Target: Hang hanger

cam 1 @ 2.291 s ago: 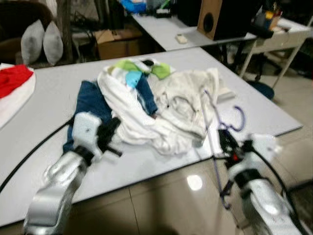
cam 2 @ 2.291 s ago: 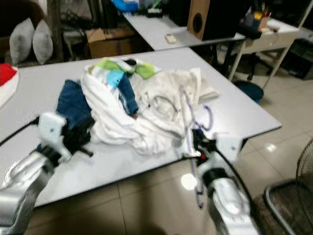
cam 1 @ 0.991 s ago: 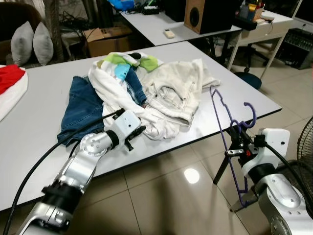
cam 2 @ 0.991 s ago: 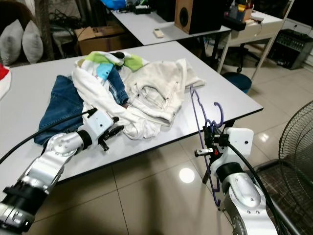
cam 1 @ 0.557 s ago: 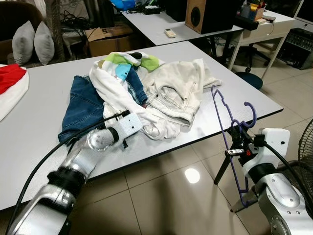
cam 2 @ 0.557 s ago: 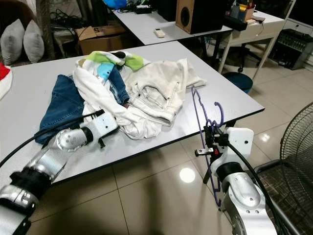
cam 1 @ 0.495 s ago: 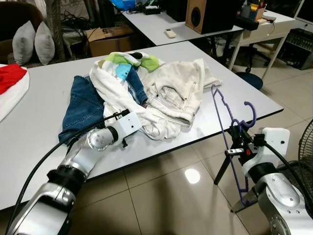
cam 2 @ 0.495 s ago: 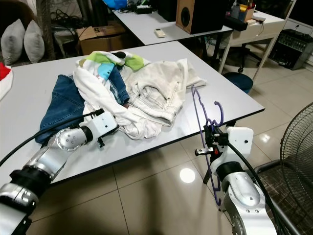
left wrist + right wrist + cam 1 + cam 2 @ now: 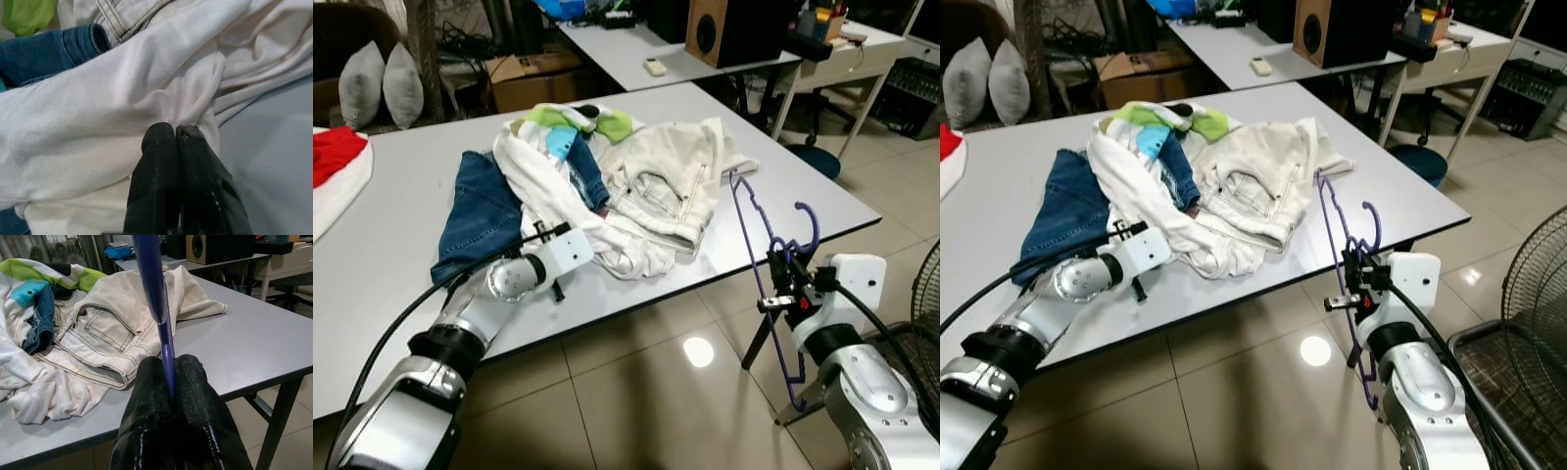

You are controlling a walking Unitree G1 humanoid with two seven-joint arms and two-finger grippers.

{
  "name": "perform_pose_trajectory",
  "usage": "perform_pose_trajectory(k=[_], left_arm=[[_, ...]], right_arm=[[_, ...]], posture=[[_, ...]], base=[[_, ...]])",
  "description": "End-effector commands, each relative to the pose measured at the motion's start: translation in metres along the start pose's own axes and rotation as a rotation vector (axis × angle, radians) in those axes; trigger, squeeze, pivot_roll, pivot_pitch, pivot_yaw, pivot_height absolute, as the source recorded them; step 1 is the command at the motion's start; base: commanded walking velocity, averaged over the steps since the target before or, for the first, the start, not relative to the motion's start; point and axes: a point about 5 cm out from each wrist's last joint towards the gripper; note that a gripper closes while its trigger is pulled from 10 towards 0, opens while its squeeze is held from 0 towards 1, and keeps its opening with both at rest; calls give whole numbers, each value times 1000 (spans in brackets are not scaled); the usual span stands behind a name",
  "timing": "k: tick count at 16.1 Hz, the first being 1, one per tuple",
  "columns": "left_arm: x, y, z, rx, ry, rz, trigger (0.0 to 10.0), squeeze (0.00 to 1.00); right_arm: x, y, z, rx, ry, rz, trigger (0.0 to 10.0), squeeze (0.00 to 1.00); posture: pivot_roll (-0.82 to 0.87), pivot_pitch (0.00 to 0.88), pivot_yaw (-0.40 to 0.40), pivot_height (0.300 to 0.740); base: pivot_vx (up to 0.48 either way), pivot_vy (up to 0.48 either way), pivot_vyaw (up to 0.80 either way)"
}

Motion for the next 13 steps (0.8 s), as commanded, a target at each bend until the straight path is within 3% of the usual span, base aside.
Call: perform_pose_trajectory(k=[1, 5, 7, 10, 11, 13], left_arm=[[1, 3, 0, 22, 10, 11, 0, 0], [0, 7, -3, 12, 7, 41, 0, 0], [-4, 19, 0, -52, -47, 96, 0, 0], [-22, 51, 12, -264, -254, 190, 0, 0], [-27, 58, 15, -288, -296, 207, 0, 0], [-51, 89, 29, -377, -477, 265, 0, 0]], right_arm=[[2, 1, 4, -6, -8, 6, 10000, 0], [4, 2, 5, -7, -10, 11, 10000, 0], [5, 2, 5, -7, -12, 13, 10000, 0], [5, -3, 6, -8, -16, 1, 10000, 0], [4, -5, 7, -7, -20, -3, 10000, 0], [3, -11, 8, -1, -31, -20, 10000, 0]], posture=[[-207, 0, 26, 740], [-202, 0, 21, 740], [-200, 0, 20, 740], [-199, 0, 37, 740], [-197, 0, 42, 740], [-183, 0, 46, 740]], base=[[0, 0, 0], [0, 0, 0], [0, 0, 0], [0, 0, 0], [0, 0, 0], [0, 0, 0]])
Point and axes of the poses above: a point about 5 cm out from each wrist's last joint towards the gripper, its own x axis pointing out of the wrist towards the gripper, its own z axis along the axis of the wrist's last joint, y = z × x, and after that the axes turned 12 degrees about x, right-handed
